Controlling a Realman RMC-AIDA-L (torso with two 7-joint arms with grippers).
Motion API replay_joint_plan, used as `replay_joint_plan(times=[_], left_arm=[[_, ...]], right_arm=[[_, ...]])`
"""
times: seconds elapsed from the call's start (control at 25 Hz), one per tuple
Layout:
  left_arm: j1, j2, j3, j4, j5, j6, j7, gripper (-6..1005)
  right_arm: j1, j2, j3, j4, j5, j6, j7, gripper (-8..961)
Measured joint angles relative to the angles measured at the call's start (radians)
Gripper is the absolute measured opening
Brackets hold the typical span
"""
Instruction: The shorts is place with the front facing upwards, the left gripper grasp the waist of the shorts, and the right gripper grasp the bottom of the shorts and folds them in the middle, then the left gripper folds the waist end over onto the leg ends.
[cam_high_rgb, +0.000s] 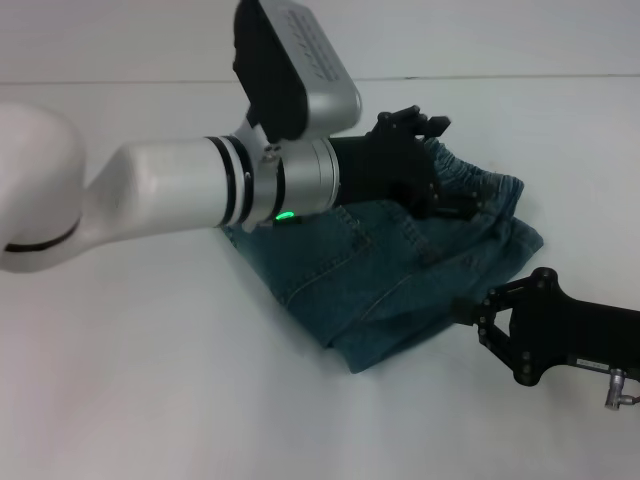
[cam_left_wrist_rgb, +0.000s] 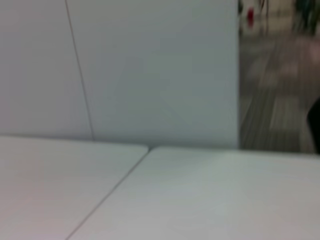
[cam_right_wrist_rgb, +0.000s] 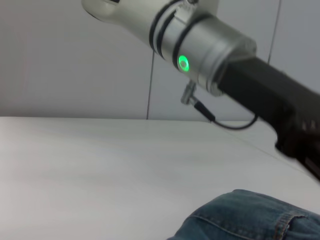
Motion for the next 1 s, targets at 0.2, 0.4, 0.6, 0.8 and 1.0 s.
replay_joint_plan(times=[0.2, 0.4, 0.6, 0.8, 1.0], left_arm=[[0.083, 0.003, -0.222, 0.019, -0.066, 0.317, 0.039, 936], [0.213, 0.003, -0.483, -0.043, -0.064, 0.708, 0.227, 936], [0.317, 0.008, -0.77, -0.157, 0.069, 0.989, 0.408, 936], [0.403, 0.003, -0.941, -0.172, 0.258, 1.101, 0.48, 936], [0.436, 0.001, -1.024, -0.196, 0.385, 1.109, 0.519, 936]], right_arm=[[-0.004, -0.007, 0.015, -0.006, 0.007, -0.008, 0.023, -3], [-0.007, -0.012, 0.011, -0.026, 0.002, -0.033, 0.076, -3], [-0.052, -0.009, 0.013, -0.104, -0.024, -0.127, 0.109, -1], [-0.103, -0.002, 0.018, -0.211, -0.085, -0.249, 0.14, 61], [-0.127, 0.001, 0.048, -0.245, -0.137, -0.288, 0.178, 217]])
